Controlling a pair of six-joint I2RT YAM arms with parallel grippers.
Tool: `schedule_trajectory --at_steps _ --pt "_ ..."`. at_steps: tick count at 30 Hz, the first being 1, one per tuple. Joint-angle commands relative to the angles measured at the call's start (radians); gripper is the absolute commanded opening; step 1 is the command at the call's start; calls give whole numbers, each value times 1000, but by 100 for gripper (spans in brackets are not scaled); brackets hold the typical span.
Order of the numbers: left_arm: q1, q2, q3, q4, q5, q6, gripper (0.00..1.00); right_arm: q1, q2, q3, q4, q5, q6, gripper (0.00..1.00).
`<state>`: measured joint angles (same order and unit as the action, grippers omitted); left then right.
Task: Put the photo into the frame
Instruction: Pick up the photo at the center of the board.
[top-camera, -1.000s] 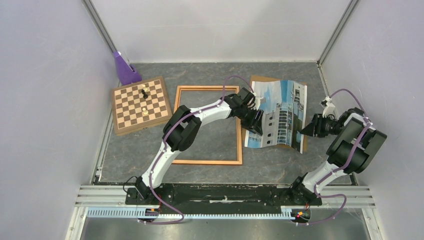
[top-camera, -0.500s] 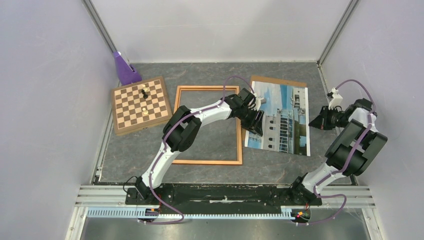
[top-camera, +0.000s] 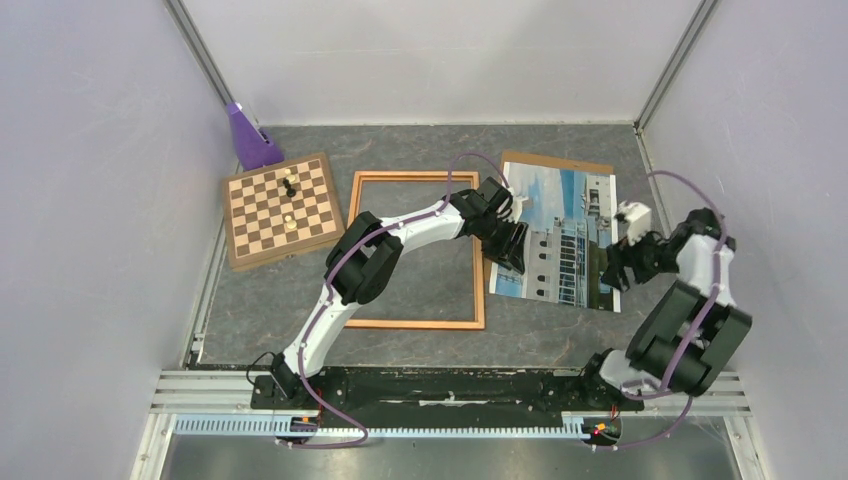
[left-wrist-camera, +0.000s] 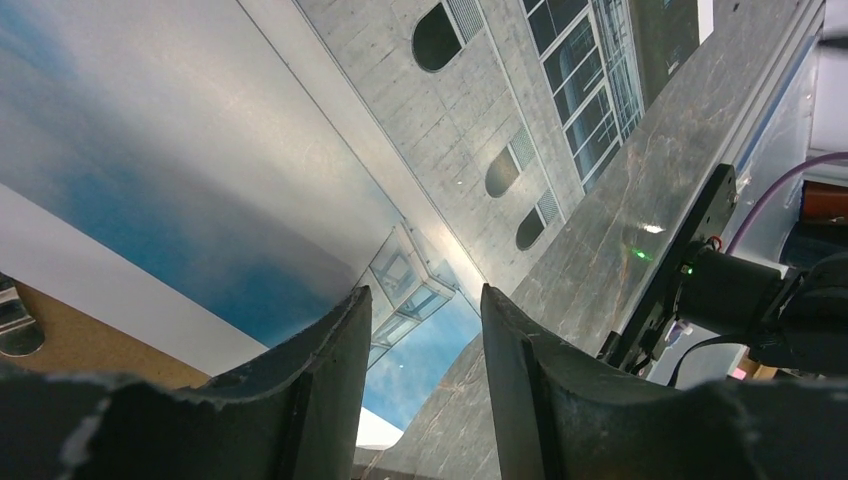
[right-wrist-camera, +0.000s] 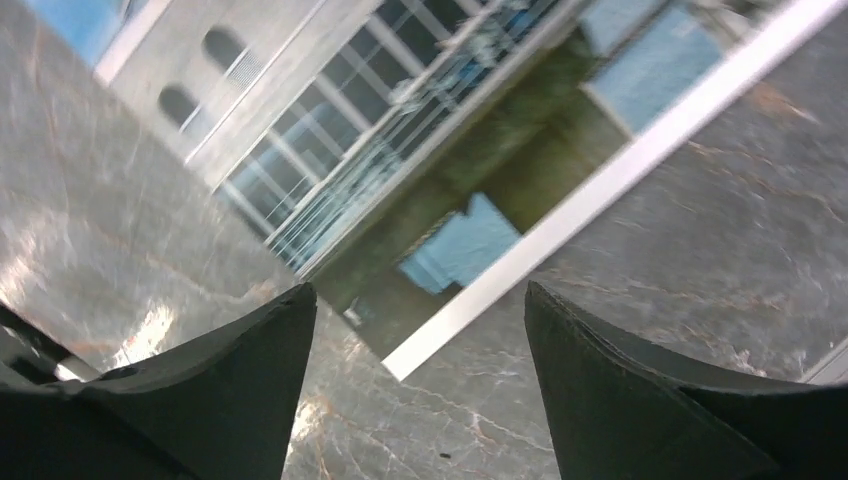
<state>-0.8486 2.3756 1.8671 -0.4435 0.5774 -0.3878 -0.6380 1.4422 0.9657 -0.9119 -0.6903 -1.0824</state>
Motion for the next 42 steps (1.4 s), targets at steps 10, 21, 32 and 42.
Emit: schedule_trajectory --at_steps 10,21,32,42 --pt "3 -65 1 -107 21 112 52 329 -409 -317 140 204 -288 81" --pt "14 -31 25 -121 64 104 52 609 -634 -628 479 483 -209 79" --pt "25 -19 30 -119 67 88 52 663 -667 -728 532 552 -229 77" --pt "40 -10 32 -121 114 72 52 692 -765 -918 667 624 -277 67"
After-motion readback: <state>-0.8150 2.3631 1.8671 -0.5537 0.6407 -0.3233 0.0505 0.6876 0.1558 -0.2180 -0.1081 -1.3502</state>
